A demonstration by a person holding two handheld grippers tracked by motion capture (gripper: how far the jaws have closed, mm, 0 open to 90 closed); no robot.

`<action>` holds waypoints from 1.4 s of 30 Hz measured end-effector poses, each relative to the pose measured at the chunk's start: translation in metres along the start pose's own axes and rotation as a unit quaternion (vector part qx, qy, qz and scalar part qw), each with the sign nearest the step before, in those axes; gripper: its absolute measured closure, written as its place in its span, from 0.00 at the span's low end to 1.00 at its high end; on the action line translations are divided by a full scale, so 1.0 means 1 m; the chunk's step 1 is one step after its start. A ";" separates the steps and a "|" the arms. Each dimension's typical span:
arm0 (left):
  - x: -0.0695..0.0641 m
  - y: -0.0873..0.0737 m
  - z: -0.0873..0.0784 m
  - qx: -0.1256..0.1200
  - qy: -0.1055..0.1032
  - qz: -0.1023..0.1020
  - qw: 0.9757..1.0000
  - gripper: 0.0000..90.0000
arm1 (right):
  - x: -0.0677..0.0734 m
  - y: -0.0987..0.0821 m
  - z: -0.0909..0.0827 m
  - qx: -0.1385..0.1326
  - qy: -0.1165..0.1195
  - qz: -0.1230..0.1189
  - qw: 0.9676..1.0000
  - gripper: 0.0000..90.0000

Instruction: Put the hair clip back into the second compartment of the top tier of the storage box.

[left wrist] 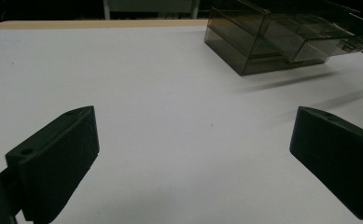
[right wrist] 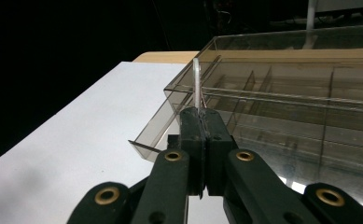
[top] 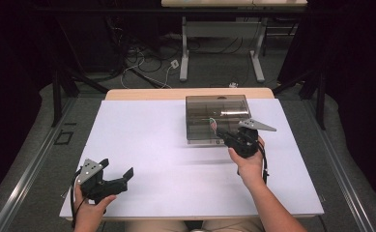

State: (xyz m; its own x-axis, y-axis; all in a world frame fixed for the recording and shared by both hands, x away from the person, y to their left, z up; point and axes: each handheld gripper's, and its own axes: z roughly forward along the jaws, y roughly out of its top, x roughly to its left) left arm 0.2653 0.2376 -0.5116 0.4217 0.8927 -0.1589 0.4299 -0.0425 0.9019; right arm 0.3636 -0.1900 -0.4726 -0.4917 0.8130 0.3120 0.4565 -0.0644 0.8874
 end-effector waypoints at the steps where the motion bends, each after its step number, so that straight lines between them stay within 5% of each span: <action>1: 0.000 0.000 0.000 0.001 0.000 0.000 1.000 0.02 | -0.001 0.000 0.000 -0.001 -0.003 0.003 1.000 0.99; 22: 0.001 0.000 0.001 0.001 0.001 0.000 1.000 0.02 | -0.020 -0.004 0.001 -0.001 -0.045 0.002 0.999 0.99; 42: 0.000 -0.001 0.000 0.002 -0.002 -0.002 1.000 0.02 | -0.029 -0.010 0.007 0.015 -0.060 0.008 0.998 0.99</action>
State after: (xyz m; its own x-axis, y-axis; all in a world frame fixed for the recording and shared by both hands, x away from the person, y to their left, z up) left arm 0.2648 0.2373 -0.5122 0.4220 0.8916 -0.1644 0.4357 -0.0404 0.8992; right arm 0.3784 -0.2088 -0.4926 -0.3927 0.8754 0.2818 0.4860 -0.0626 0.8717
